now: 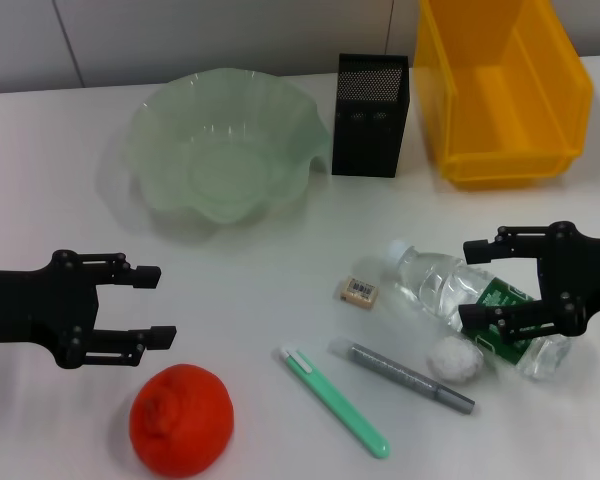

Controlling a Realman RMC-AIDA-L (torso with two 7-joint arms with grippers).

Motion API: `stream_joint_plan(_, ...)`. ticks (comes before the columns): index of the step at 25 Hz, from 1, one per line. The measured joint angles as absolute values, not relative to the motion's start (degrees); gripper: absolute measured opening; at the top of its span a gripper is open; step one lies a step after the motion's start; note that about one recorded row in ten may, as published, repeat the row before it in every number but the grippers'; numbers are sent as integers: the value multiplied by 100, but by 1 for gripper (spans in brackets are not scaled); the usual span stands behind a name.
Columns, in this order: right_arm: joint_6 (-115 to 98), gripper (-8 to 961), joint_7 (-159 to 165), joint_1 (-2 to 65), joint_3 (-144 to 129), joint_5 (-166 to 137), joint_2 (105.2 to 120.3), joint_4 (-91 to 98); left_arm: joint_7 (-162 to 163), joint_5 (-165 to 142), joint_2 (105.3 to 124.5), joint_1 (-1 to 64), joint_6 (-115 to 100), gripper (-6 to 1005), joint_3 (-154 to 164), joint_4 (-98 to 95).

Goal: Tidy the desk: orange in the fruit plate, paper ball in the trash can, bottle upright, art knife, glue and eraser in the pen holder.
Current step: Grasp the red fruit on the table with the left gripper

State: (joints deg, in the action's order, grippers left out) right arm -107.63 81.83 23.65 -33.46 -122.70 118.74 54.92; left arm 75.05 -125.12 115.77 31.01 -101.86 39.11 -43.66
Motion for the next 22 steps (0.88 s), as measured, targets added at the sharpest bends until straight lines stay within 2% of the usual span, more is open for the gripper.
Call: stream_joint_plan(22,-10794,824,8266,2355,-3295,-12268,11865,5507,7811,-12535,11522,3123,-10319,734,3994,-4580)
